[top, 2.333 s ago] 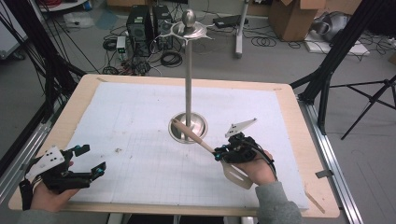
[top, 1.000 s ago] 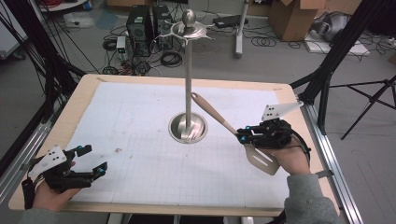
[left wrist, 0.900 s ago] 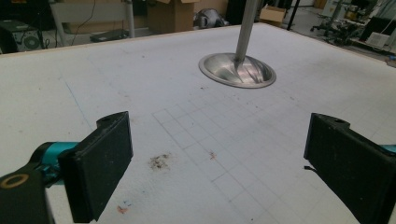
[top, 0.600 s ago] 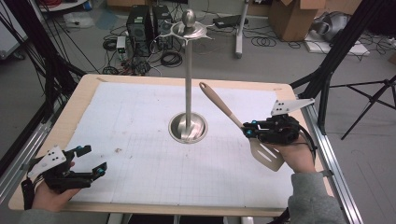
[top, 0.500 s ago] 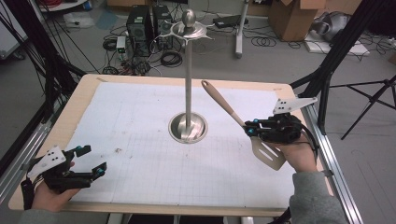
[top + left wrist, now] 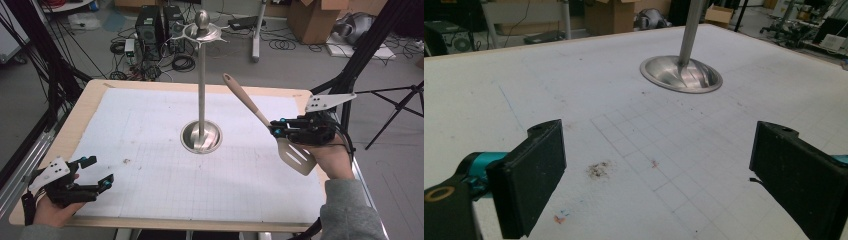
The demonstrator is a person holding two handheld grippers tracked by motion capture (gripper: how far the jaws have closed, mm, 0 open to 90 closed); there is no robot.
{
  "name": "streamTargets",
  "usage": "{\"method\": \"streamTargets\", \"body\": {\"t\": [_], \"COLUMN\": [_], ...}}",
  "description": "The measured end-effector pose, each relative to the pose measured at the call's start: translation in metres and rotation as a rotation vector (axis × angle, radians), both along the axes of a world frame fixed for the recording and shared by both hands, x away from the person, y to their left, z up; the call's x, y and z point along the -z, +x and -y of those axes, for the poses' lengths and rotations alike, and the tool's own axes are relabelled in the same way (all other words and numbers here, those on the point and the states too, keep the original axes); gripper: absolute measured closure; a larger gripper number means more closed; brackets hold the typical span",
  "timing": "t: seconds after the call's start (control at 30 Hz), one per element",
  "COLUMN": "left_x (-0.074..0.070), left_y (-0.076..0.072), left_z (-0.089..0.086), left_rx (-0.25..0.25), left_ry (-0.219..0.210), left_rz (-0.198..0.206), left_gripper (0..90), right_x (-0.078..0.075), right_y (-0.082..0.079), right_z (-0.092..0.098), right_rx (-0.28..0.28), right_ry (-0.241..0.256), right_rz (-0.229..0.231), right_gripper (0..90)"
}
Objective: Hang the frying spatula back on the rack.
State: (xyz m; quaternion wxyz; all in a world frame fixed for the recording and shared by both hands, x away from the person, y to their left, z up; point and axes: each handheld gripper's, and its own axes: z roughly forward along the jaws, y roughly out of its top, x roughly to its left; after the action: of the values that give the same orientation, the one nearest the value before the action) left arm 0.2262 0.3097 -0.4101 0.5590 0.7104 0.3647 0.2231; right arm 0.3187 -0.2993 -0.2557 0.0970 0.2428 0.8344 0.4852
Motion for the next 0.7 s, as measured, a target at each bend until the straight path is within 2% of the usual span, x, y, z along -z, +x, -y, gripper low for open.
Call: {"method": "streamTargets", "body": {"t": [0.1, 0.33, 0.5, 0.7], "left_x": [0.0, 0.0, 0.0, 0.0], "left_y": [-0.001, -0.002, -0.003, -0.005], "left_z": [-0.001, 0.0, -0.002, -0.004], "left_rx": [-0.006, -0.004, -0.012, -0.014], "left_ry": [-0.002, 0.001, -0.004, -0.005], "left_rz": [0.001, 0.001, 0.0, 0.0], "left_gripper": [8.4, 8.4, 8.4, 8.4], "right_x": [-0.004, -0.011, -0.018, -0.029], "right_y": [-0.001, 0.002, 0.004, 0.005], "right_z": [0.004, 0.013, 0.014, 0.014], "right_rx": [-0.011, -0.014, -0.013, -0.011], "right_ry": [0.019, 0.036, 0.033, 0.05], "right_rz": [0.014, 0.011, 0.0, 0.015], "right_gripper": [77.7, 77.7, 77.7, 77.7]}}
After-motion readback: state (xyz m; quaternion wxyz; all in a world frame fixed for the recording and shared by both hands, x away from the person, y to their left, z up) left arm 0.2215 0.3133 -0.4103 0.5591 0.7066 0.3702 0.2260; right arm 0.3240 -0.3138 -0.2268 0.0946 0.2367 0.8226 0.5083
